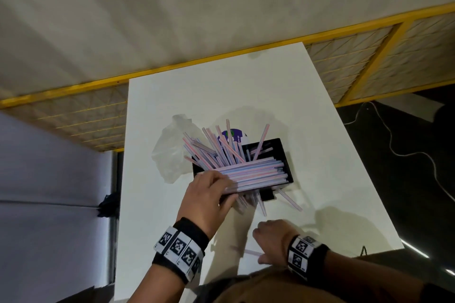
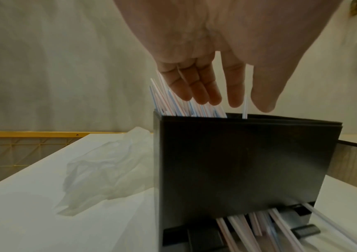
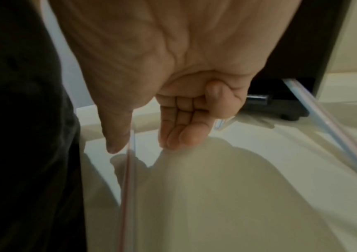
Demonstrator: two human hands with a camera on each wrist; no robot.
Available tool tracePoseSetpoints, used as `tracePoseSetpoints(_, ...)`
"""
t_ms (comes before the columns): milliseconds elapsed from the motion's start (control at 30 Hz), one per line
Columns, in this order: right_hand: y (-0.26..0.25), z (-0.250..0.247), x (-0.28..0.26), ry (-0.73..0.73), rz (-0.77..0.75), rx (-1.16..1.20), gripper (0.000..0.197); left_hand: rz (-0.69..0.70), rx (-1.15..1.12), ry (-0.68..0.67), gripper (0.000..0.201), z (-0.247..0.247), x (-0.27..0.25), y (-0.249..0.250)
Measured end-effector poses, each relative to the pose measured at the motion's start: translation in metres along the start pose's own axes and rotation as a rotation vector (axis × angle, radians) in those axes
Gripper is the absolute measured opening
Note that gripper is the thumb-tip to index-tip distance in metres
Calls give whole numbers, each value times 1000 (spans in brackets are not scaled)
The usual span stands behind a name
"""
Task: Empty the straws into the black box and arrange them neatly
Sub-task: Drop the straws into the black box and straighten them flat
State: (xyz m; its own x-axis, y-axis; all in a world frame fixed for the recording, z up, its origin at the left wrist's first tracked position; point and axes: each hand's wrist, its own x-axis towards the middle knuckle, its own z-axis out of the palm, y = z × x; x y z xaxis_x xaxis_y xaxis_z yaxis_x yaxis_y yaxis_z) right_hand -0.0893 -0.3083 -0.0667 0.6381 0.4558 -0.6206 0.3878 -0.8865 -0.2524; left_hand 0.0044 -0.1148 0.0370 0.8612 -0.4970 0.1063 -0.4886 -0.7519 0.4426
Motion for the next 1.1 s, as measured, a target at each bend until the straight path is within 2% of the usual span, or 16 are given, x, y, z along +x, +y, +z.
tracePoseSetpoints(167, -1, 15, 1, 4, 9, -63, 35, -23, 17, -26, 16, 3, -12, -7)
tracePoseSetpoints(300, 1, -5, -6, -11, 45, -100, 30, -39, 9, -32, 17, 4, -13, -8)
tracePoseSetpoints(400, 2, -40, -26, 111, 40, 4, 23, -88, -18, -78, 15, 3, -12, -8)
tracePoseSetpoints(500, 6, -88, -59, 318, -61, 175, 7, -127, -136, -56, 13, -1, -13, -8)
tracePoseSetpoints(600, 13, -135, -76, 447, -114, 179, 14, -168, -240, 38, 16, -6, -13, -12)
tracePoseSetpoints(733, 28, -167, -65, 625, -38, 114, 13, -241, -232, 138, 21, -11, -11, -21)
tracePoseSetpoints(867, 41, -172, -29, 609, 38, 73, 18, -277, -212, 161, 26, -15, -3, -22)
tracePoseSetpoints(1000, 36, -173, -6, 576, -31, 202, 16, -195, -131, 135, 32, -13, 6, -9)
tracePoseSetpoints(1100, 38, -174, -11, 665, -75, 314, 21, -98, -96, 51, 37, -5, 14, 2)
